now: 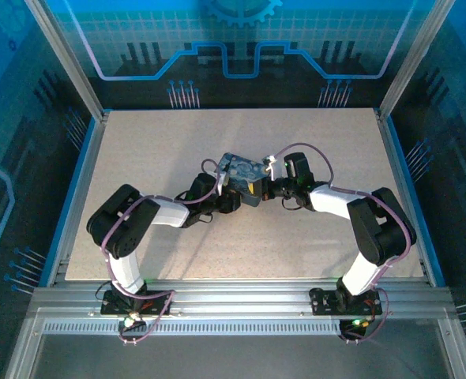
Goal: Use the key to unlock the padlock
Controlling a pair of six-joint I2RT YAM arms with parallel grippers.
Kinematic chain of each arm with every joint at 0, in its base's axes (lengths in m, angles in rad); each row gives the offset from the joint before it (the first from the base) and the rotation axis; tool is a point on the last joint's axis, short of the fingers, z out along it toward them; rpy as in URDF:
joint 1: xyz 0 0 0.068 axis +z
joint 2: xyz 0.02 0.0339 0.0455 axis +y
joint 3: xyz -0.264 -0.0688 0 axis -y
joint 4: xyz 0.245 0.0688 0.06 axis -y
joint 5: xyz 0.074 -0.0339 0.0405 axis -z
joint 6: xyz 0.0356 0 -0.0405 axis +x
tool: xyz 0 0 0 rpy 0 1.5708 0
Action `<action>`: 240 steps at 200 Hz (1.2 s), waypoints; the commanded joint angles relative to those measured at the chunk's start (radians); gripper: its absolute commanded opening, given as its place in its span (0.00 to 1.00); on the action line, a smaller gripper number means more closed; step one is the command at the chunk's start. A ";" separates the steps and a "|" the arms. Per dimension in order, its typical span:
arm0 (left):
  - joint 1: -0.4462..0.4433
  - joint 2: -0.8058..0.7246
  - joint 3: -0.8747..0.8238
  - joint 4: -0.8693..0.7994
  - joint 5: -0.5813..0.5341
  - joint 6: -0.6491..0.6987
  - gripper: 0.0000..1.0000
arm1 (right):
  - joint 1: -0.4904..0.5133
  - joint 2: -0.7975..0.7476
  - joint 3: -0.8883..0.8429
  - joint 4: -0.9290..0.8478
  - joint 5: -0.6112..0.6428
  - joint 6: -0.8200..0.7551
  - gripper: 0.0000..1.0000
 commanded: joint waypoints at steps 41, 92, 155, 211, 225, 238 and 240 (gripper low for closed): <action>-0.039 0.026 0.027 0.015 -0.010 -0.038 0.41 | 0.014 0.048 -0.036 -0.056 0.022 0.021 0.00; -0.042 0.032 0.044 -0.001 -0.020 -0.054 0.34 | 0.016 0.043 -0.042 -0.047 0.021 0.023 0.00; -0.041 0.019 0.047 -0.002 0.002 -0.089 0.17 | 0.018 -0.003 -0.055 0.005 0.008 0.009 0.00; -0.044 -0.072 0.024 -0.080 0.024 -0.152 0.11 | 0.017 -0.180 -0.064 0.007 0.060 -0.089 0.00; -0.043 -0.100 0.032 -0.121 0.044 -0.172 0.11 | 0.023 -0.230 -0.104 0.007 0.068 -0.114 0.00; -0.045 -0.120 0.043 -0.164 0.060 -0.196 0.11 | 0.032 -0.275 -0.152 0.008 0.075 -0.142 0.00; -0.044 -0.123 0.045 -0.169 0.066 -0.198 0.11 | 0.034 -0.280 -0.160 0.007 0.077 -0.146 0.00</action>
